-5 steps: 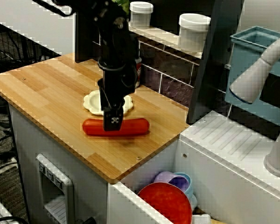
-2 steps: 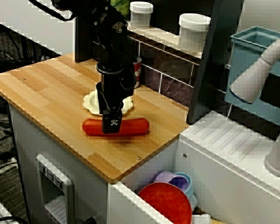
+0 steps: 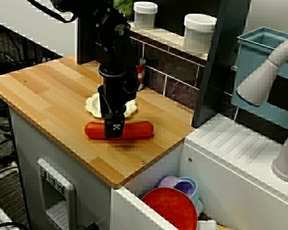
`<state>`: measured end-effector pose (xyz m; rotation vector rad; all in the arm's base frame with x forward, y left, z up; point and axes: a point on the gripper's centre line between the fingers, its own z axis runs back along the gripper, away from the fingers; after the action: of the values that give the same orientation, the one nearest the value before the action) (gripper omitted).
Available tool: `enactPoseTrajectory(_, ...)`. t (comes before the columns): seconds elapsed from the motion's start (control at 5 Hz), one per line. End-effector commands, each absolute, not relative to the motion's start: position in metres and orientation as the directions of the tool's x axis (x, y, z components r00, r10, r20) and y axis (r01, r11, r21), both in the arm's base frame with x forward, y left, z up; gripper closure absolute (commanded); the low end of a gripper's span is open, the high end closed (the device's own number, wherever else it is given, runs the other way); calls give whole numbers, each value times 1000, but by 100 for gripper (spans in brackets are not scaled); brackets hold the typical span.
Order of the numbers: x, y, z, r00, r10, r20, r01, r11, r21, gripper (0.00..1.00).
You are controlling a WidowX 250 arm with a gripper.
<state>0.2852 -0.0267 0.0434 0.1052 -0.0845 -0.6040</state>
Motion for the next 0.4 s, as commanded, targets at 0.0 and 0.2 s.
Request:
enactPoseTrajectory(0.0, 286, -28, 46, 822, -565, 70, 554, 822, 134, 0)
enactPoseTrajectory(0.2, 286, -28, 46, 823, -564, 72, 552, 823, 135, 0)
